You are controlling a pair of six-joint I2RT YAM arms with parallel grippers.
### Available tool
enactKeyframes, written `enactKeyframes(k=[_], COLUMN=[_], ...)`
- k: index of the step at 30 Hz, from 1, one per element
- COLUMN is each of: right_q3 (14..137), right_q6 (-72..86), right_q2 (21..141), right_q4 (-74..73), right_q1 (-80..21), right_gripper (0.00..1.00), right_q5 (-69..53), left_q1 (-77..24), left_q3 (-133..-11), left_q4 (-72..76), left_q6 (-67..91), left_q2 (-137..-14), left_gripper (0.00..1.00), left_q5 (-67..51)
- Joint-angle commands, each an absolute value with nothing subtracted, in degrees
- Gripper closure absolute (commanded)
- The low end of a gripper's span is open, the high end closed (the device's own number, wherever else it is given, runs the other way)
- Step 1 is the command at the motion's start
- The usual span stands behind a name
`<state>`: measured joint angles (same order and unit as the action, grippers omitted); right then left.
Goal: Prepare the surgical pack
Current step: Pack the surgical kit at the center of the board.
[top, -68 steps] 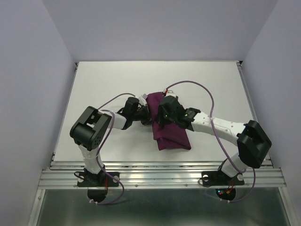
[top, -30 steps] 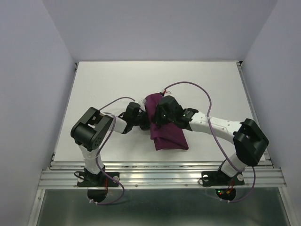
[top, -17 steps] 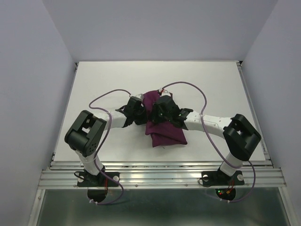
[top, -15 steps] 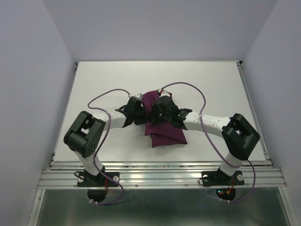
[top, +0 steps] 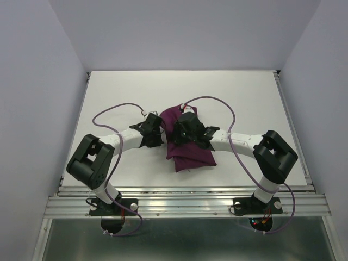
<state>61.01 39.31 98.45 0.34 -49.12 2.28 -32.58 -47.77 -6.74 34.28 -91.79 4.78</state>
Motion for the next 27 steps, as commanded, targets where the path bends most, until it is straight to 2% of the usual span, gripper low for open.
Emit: enactKeyframes(k=[1, 11, 14, 15, 17, 19, 21, 24, 25, 27], right_q3=[63.1, 65.7, 67.7, 68.6, 69.0, 69.1, 68.3, 65.1, 65.1, 62.2], right_q6=[41.7, 40.1, 39.7, 39.6, 39.2, 38.3, 37.8, 37.5, 37.5, 37.9], right_q2=[98.8, 103.5, 105.5, 105.6, 105.2, 103.3, 100.3, 94.9, 93.6, 91.2], right_q4=[4.7, 5.1, 4.7, 4.5, 3.9, 2.2, 1.1, 0.1, 0.1, -2.1], right_q1=[-49.5, -49.0, -49.0, -49.0, -49.0, -49.0, -49.0, -48.3, -48.3, -48.3], right_gripper=[0.99, 0.99, 0.67, 0.62, 0.43, 0.32, 0.26, 0.25, 0.26, 0.34], right_q5=[-0.8, -4.0, -5.7, -6.1, -5.9, -4.7, -3.7, -2.8, -2.7, -2.9], left_q1=[-32.6, -29.3, -28.6, -28.3, -28.3, -28.3, -28.3, -28.2, -28.2, -28.3], left_q3=[-47.4, -50.7, -51.0, -51.4, -51.9, -52.9, -53.1, -52.1, -51.6, -48.9], left_q4=[-14.8, -20.2, -17.4, -17.1, -16.4, -16.0, -14.6, -12.2, -11.5, -9.9], left_q6=[32.7, 31.4, 30.9, 30.9, 30.8, 30.5, 30.1, 29.4, 29.4, 30.7], left_q2=[-88.5, -77.6, -76.1, -76.0, -76.2, -76.6, -76.7, -76.9, -76.9, -76.6], left_gripper=[1.00, 1.00, 1.00, 1.00, 1.00, 1.00, 1.00, 1.00, 1.00, 1.00], left_q5=[6.4, 8.2, 6.1, 5.5, 3.5, 1.9, 0.1, -7.0, -8.9, -12.1])
